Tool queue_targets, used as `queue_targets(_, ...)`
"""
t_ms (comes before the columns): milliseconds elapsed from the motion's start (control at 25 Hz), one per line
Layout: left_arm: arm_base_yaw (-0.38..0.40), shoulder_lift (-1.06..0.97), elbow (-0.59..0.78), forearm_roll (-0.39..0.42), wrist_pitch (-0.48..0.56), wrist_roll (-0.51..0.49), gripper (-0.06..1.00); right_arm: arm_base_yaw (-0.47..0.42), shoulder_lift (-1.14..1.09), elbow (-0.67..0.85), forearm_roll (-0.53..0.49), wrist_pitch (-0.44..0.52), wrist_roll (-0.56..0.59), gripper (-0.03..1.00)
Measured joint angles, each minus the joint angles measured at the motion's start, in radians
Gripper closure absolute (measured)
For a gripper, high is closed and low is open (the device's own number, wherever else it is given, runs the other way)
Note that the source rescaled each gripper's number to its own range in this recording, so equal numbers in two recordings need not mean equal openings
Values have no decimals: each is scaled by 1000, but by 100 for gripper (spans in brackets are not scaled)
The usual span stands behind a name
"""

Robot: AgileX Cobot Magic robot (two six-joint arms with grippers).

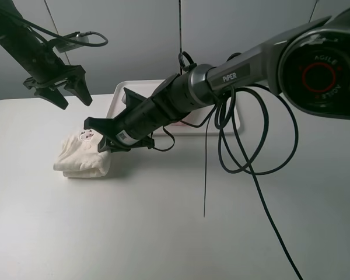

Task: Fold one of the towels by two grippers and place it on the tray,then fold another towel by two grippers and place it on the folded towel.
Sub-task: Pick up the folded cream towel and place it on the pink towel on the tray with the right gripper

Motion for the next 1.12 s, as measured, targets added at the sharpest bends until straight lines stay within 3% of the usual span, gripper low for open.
queue_targets(480, 0, 0, 0, -12, 18, 4, 2, -152, -74, -62, -54, 91, 6, 89)
queue_targets(880, 0, 0, 0, -17, 30, 22, 2, -257, -74, -244, -100, 152, 80, 89)
queue_targets(1120, 0, 0, 0, -19, 32, 24, 2, -323, -74, -262, -155, 170, 128, 89)
